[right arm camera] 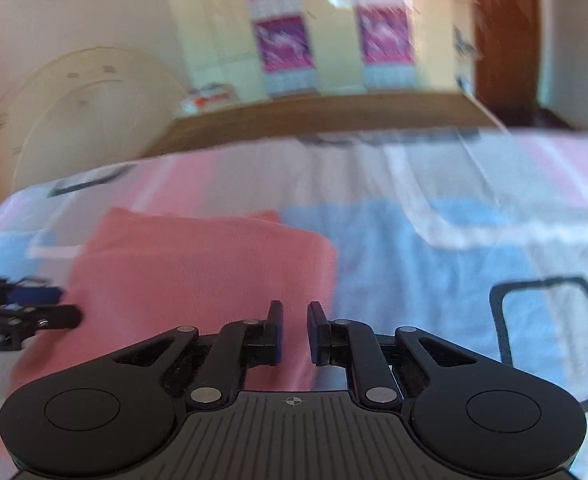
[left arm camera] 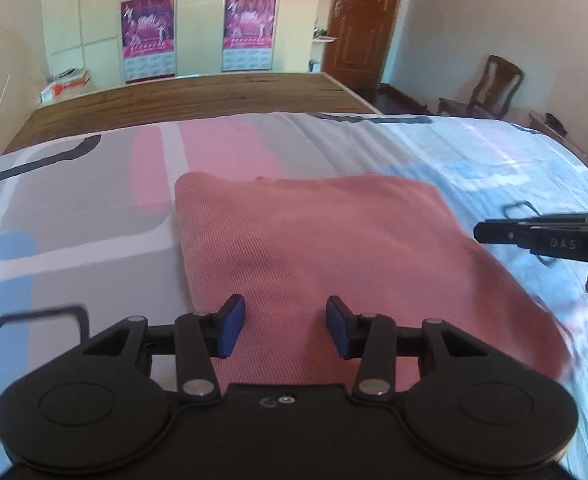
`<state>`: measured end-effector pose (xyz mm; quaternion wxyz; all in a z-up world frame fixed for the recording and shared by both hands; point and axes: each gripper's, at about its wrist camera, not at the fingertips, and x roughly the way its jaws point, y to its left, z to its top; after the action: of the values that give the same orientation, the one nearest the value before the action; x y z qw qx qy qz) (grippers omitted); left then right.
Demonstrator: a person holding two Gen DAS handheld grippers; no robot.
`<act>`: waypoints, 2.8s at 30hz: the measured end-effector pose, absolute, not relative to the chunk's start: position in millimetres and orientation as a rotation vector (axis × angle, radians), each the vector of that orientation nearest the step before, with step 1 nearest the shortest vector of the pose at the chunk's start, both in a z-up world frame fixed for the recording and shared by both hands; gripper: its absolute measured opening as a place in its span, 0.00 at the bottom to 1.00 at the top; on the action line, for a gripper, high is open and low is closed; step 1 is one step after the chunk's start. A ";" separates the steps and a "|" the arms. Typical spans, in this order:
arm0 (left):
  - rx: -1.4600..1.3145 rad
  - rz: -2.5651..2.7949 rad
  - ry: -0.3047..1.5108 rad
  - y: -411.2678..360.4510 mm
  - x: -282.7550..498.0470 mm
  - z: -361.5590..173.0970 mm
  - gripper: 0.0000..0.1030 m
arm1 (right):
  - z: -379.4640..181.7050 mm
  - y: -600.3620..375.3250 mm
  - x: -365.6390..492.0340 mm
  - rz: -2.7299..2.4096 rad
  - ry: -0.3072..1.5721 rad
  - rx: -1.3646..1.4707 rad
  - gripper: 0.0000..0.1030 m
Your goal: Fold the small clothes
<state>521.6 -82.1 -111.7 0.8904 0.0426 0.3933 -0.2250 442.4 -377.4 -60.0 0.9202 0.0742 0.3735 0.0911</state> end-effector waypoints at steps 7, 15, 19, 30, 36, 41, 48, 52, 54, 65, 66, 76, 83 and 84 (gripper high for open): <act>0.058 -0.436 0.782 -66.3 467.8 -113.5 0.43 | -55.5 -341.6 359.0 0.309 0.761 0.012 0.14; 0.119 -0.416 0.832 -64.2 457.4 -124.6 0.45 | -76.3 -328.9 358.9 0.128 0.833 -0.134 0.06; 0.101 -0.411 0.838 -57.0 437.9 -123.6 0.43 | -65.1 -326.1 350.8 0.106 0.812 -0.106 0.06; 0.093 -0.379 0.869 -53.1 414.6 -132.5 0.43 | -75.2 -330.8 321.3 0.144 0.862 -0.082 0.06; 0.091 -0.371 0.880 -51.8 412.8 -139.1 0.44 | -84.9 -330.8 318.9 0.124 0.868 -0.068 0.06; 0.089 -0.366 0.882 -52.4 410.6 -140.7 0.45 | -87.9 -330.2 318.4 0.107 0.865 -0.064 0.06; 0.115 -0.333 0.904 -41.8 408.8 -147.4 0.74 | -88.4 -323.9 319.9 0.105 0.876 -0.131 0.06; 0.033 -0.326 0.803 -18.1 396.0 -126.8 0.84 | -61.6 -335.7 308.6 0.086 0.810 -0.042 0.43; -0.026 -0.310 0.759 -7.6 398.5 -117.5 0.87 | -54.7 -346.5 304.8 0.068 0.771 0.013 0.90; -0.127 -0.369 0.835 -31.7 474.7 -111.3 0.89 | -64.3 -409.4 376.3 0.196 0.828 0.476 0.61; -0.121 -0.377 0.849 -33.9 481.0 -114.9 0.88 | -68.0 -415.0 382.8 0.210 0.842 0.510 0.61; -0.454 -0.538 1.001 -18.2 531.7 -154.8 0.71 | -110.7 -451.8 426.2 0.364 0.898 0.696 0.61; -0.450 -0.538 1.000 -39.6 550.1 -159.5 0.69 | -118.6 -440.9 457.0 0.449 0.929 0.727 0.60; -0.442 -0.534 0.998 -42.5 550.5 -159.0 0.69 | -117.5 -434.4 460.8 0.456 0.929 0.700 0.60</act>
<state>550.5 -42.5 -159.0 0.8211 -0.2074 0.4688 -0.2509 460.8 -434.4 -117.5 0.8111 0.3279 0.4348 0.2134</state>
